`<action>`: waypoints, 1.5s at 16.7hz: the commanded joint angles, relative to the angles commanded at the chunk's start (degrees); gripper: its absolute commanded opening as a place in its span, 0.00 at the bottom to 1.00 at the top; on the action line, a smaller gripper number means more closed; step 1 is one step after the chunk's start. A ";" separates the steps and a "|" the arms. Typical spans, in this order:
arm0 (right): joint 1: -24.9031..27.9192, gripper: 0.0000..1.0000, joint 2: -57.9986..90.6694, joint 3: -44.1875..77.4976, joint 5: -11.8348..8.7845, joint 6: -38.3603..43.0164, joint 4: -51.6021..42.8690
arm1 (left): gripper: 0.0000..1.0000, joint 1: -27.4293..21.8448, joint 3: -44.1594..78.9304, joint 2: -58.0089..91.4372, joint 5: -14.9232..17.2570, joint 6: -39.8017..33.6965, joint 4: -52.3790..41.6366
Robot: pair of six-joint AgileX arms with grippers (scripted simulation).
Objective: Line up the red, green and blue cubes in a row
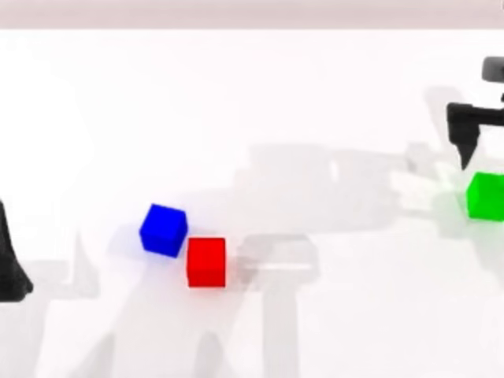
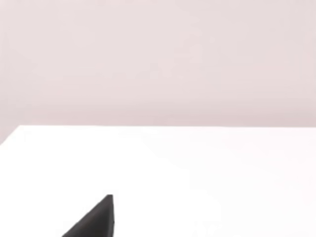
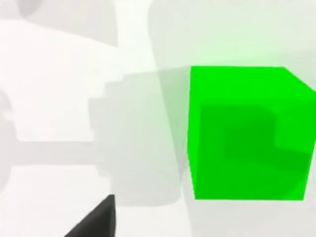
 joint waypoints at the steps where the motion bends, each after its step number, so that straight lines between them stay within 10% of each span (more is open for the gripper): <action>1: 0.00 1.00 0.00 0.00 0.00 0.00 0.00 | 1.00 0.00 0.00 0.00 0.00 0.00 0.00; 19: 0.10 1.00 6.48 -11.42 0.05 0.19 17.90 | 1.00 0.00 0.00 0.00 0.00 0.00 0.00; 25: 0.10 0.55 6.48 -11.42 0.05 0.19 17.90 | 1.00 0.00 0.00 0.00 0.00 0.00 0.00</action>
